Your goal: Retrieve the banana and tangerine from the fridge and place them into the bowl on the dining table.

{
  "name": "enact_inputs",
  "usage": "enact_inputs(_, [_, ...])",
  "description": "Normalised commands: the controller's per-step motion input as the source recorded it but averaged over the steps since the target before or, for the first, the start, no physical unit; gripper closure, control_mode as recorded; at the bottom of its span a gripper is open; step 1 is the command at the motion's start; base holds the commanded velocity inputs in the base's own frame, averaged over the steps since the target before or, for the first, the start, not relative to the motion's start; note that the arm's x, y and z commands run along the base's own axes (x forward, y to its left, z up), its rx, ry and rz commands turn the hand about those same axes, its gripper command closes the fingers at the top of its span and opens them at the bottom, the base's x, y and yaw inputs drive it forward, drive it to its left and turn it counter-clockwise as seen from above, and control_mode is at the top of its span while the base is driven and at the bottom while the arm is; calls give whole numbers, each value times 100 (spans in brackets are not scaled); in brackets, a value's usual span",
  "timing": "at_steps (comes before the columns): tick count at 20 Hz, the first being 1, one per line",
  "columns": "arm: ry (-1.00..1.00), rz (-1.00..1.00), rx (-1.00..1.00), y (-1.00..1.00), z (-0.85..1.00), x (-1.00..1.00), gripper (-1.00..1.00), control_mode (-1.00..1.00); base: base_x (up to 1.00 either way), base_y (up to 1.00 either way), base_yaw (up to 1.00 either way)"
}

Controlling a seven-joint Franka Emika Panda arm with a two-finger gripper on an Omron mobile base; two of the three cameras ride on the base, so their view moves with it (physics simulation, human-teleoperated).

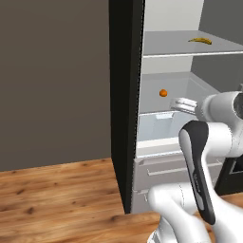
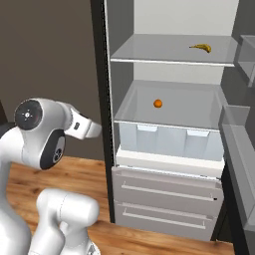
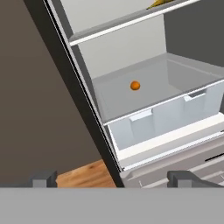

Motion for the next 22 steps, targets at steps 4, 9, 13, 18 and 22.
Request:
enact_inputs(4, [0, 0, 0, -16, 20, -4, -100, -100, 0, 0, 0])
enact_inputs(9, [0, 0, 0, -20, 5, -12, -100, -100, 0, 0, 0])
enact_inputs(13, [0, 0, 0, -6, 0, 0, -100, -100, 0, 0, 0])
enact_inputs(18, [0, 0, 0, 0, 0, 0, -100, 100, -4, -22, -1])
enact_inputs(22, [0, 0, 0, 0, 0, 0, -100, 100, -32, -30, -5])
